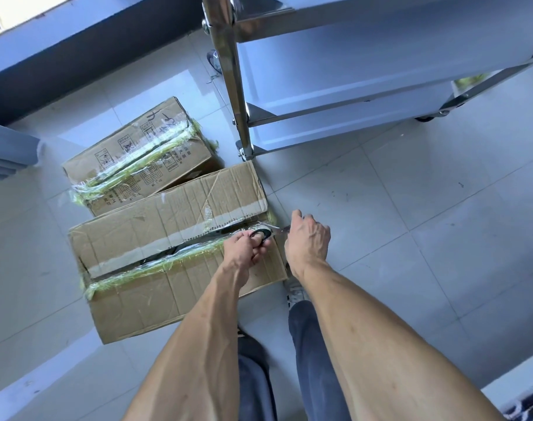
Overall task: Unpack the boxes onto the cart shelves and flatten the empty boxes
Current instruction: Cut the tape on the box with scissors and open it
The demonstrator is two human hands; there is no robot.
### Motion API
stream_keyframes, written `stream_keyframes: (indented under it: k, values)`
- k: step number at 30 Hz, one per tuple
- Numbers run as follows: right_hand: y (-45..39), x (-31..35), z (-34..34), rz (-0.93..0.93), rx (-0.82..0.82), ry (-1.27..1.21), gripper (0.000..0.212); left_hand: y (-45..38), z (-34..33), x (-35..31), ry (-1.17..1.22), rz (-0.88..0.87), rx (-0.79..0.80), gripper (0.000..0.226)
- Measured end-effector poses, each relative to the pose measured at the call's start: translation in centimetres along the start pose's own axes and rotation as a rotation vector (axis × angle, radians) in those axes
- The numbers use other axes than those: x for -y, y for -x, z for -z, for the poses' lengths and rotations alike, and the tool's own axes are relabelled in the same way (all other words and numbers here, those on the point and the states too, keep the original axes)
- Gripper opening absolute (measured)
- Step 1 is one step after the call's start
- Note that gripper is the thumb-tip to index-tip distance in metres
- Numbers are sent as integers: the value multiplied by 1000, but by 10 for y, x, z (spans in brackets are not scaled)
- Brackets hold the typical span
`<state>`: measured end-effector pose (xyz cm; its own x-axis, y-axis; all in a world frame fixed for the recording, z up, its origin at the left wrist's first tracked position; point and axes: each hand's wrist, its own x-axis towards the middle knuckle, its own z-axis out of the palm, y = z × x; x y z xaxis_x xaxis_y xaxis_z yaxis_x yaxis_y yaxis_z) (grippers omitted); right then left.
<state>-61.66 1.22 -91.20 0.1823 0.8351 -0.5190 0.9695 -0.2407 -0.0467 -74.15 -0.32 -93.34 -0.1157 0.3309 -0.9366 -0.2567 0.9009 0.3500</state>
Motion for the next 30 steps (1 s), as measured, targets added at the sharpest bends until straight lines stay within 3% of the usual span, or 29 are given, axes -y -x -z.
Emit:
stream_keyframes:
  k: [3,6,12,14,15,17,20,23,28,30]
  values:
    - [4,7,-6,-144,53,-209,24,0,-2,6,5,12,-31,21]
    - [7,11,-12,-154,81,-328,30,-1,-2,10,6,51,-20,23]
    - [11,7,-24,-202,154,-320,52,-1,5,14,-122,-12,-52,13]
    - [14,4,-28,-210,116,-234,58,-3,9,15,-238,-82,-205,25]
    - [15,4,-30,-200,85,-204,59,-5,10,13,-219,-108,-315,27]
    - [17,3,-33,-183,33,-176,61,-10,10,3,55,-86,-456,18]
    - [17,6,-35,-183,7,-133,63,-21,8,-11,403,25,-449,14]
    - [17,11,-37,-184,-34,-90,61,-22,0,-16,436,58,-373,19]
    - [13,16,-45,-185,-42,-34,75,-26,-11,-12,408,52,-388,16]
    - [12,19,-45,-184,-32,-25,70,-26,-9,-5,354,5,-395,28]
